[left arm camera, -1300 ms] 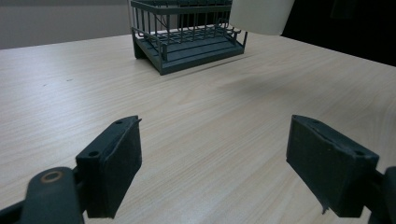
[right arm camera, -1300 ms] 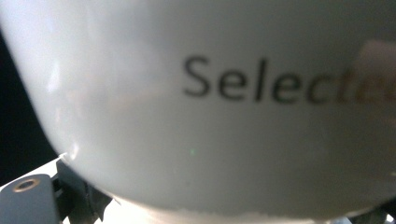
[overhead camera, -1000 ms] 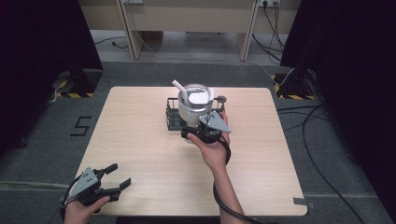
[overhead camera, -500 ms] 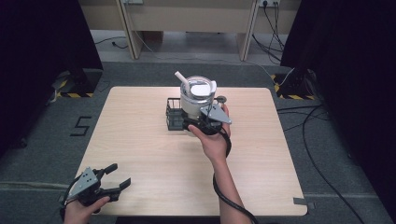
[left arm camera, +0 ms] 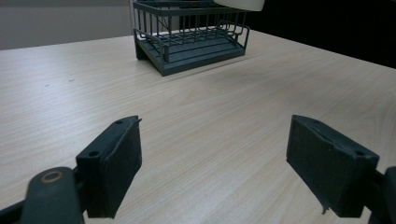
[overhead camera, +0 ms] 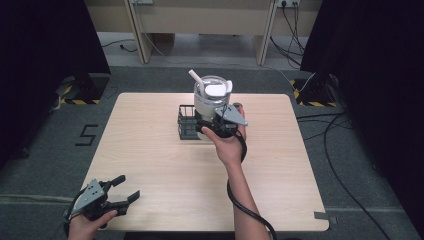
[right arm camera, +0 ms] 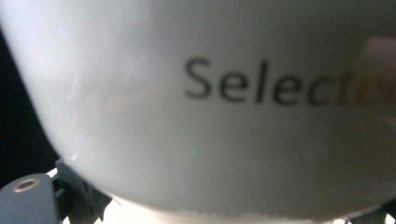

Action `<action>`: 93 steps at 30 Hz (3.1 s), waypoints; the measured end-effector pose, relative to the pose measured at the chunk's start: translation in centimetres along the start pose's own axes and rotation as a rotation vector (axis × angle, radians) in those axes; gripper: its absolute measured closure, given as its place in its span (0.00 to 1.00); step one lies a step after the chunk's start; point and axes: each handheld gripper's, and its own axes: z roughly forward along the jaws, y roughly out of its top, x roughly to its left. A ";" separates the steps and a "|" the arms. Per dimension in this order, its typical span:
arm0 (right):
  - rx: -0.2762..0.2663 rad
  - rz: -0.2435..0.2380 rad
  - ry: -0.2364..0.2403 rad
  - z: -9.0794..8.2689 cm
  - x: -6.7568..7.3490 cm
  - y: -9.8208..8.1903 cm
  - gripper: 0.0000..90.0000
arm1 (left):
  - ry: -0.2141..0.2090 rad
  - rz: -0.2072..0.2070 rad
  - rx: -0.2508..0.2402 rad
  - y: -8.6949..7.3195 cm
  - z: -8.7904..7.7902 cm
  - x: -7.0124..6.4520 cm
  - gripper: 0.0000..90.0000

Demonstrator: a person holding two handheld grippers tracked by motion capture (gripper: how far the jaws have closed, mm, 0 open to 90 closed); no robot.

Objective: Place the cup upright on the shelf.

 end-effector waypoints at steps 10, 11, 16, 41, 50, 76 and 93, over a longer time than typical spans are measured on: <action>-0.010 0.002 -0.008 0.7 -0.2 1.1 0.12 | 0.001 -0.002 -0.004 0.0 0.0 0.0 0.19; -0.010 0.000 -0.008 0.7 -0.3 1.1 0.12 | 0.001 -0.005 -0.007 0.0 0.0 0.0 0.19; -0.009 0.004 -0.014 1.1 -0.4 1.4 0.12 | 0.000 -0.006 -0.009 0.0 0.0 0.0 0.19; -0.002 0.012 -0.044 2.7 -1.6 2.4 0.12 | 0.003 -0.004 -0.007 0.0 0.0 0.1 0.19; -0.006 0.012 -0.051 3.4 -2.0 2.8 0.12 | 0.004 -0.009 -0.008 0.0 0.0 0.1 0.19; 0.013 0.022 -0.077 5.5 -3.0 2.9 0.12 | 0.005 -0.013 -0.010 0.0 0.0 0.2 0.20; 0.024 0.029 -0.089 6.7 -3.4 2.7 0.12 | 0.004 -0.013 -0.014 0.0 0.0 0.2 0.19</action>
